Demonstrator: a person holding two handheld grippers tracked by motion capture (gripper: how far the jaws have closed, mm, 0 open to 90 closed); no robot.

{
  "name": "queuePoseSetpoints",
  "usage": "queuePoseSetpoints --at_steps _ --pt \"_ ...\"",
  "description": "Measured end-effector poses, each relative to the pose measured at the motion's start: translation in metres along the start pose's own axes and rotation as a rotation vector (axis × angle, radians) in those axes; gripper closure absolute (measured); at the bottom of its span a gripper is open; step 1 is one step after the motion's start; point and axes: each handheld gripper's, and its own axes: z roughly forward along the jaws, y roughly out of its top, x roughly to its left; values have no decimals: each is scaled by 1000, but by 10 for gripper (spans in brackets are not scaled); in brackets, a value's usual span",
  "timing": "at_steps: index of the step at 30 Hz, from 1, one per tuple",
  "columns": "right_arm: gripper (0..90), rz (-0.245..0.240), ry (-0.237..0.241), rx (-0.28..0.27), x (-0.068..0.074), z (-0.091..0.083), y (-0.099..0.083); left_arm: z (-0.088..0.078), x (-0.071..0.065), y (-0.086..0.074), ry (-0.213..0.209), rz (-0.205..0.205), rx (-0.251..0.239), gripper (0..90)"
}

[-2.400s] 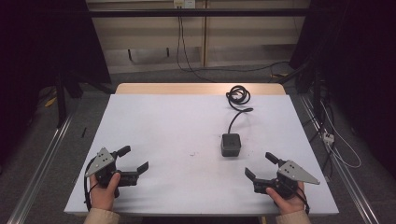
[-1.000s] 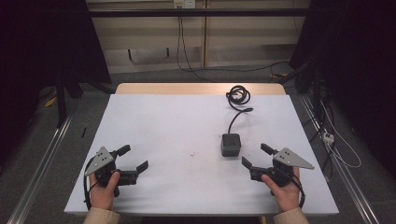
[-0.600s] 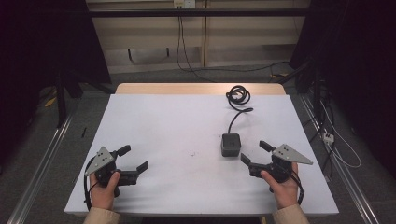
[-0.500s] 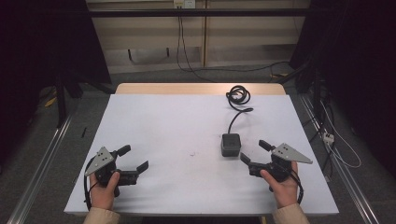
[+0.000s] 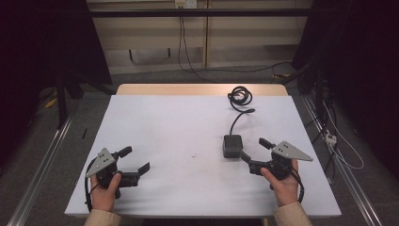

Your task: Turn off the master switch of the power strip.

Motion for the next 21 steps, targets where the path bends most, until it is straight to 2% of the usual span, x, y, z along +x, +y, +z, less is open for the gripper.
queuePoseSetpoints --at_steps 7,21 --pt "117 -12 5 4 0 3 3 0 0 0 2 0 2 25" --pt "142 0 4 11 1 9 7 0 0 0 2 2 1 25"
